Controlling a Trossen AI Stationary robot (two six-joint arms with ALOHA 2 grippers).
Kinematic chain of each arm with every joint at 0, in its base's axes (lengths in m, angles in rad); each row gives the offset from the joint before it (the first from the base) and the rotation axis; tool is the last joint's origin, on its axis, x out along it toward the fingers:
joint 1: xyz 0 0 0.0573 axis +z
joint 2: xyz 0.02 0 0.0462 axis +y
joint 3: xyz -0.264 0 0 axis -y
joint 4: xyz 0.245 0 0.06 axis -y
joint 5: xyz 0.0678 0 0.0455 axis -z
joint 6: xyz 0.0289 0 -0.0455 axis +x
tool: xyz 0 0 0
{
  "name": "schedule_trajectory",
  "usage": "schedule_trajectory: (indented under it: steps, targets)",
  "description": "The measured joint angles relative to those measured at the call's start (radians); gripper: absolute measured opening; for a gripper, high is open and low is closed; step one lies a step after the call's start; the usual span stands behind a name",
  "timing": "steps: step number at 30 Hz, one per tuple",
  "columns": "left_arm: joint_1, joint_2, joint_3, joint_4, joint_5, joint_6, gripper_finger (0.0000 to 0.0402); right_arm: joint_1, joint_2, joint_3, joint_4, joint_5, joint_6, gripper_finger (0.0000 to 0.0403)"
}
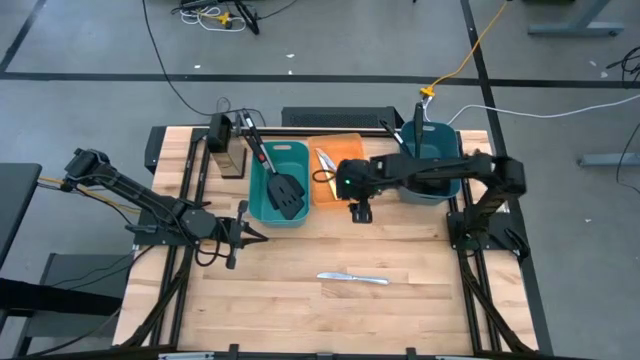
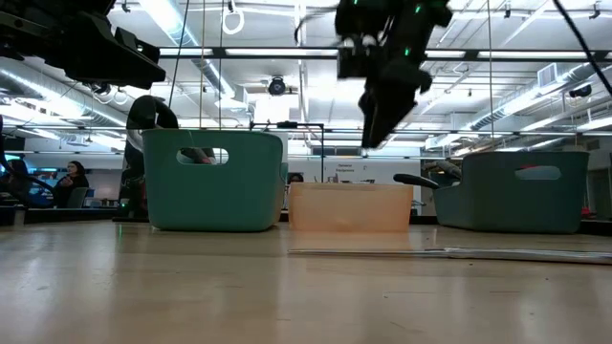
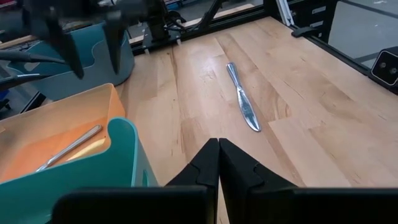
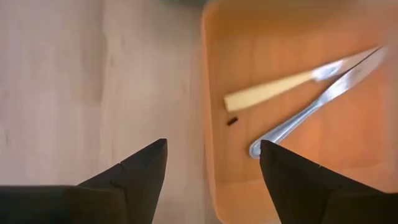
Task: Pick & Place Kitchen Items
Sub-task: Adjust the orange bin
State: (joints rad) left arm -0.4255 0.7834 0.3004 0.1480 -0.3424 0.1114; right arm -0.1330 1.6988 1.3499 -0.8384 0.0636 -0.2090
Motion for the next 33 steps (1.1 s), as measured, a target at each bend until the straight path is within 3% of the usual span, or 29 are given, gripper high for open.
schedule_trajectory:
  steps: [2, 6, 10, 14, 33]
  targets:
    - [0.000, 0.000, 0.000, 0.000, 0.002, -0.001, 0.0016, -0.022, 0.032, 0.000, -0.005, -0.040, -0.017, 0.0261]
    - [0.000, 0.000, 0.000, 0.000, 0.006, 0.005, 0.0016, -0.031, 0.079, 0.001, -0.002, 0.016, -0.050, 0.0253]
    - [0.000, 0.000, 0.000, -0.001, 0.007, 0.013, 0.0016, -0.032, 0.117, 0.001, 0.002, -0.005, -0.060, 0.0245]
    - [0.000, 0.000, 0.000, -0.001, 0.007, 0.017, 0.0016, -0.036, 0.151, 0.001, -0.001, 0.064, -0.044, 0.0233]
    - [0.000, 0.000, 0.000, -0.001, 0.007, 0.012, 0.0016, -0.071, 0.237, 0.001, 0.017, 0.015, 0.050, 0.0133]
